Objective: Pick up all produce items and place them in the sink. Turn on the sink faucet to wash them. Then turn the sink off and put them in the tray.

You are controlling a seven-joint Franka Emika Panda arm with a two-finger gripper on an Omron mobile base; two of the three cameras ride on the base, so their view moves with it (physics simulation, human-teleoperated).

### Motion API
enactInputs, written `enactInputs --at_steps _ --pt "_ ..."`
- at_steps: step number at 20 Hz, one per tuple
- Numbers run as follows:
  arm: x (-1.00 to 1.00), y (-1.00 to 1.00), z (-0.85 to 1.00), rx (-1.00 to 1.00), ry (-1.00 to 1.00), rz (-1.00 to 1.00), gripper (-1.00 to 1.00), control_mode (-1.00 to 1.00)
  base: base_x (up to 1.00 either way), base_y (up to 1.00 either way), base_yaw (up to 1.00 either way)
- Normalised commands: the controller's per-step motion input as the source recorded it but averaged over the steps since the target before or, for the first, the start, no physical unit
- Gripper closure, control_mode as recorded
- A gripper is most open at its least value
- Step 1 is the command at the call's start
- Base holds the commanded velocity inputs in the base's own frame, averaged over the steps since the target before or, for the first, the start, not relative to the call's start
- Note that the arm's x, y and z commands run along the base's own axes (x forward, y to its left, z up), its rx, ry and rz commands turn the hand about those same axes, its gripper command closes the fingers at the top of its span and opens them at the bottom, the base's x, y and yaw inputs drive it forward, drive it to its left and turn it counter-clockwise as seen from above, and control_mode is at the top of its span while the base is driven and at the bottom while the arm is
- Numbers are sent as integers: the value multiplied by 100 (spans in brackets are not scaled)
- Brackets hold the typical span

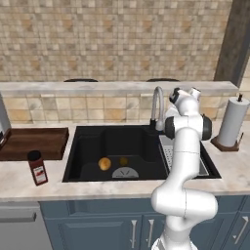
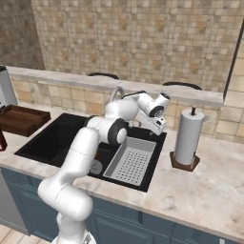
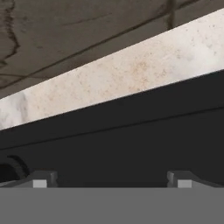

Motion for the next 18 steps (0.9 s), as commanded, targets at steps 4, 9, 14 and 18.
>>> enactInputs --at_steps 4,9,14,18 --pt "-27 100 0 0 0 8 -100 -100 0 0 0" --pt "-14 87 0 0 -1 6 -100 -100 0 0 0" --pt "-38 3 23 0 -12 1 -100 -100 0 0 0" --pt "-57 0 76 0 -20 0 -100 -100 0 0 0"
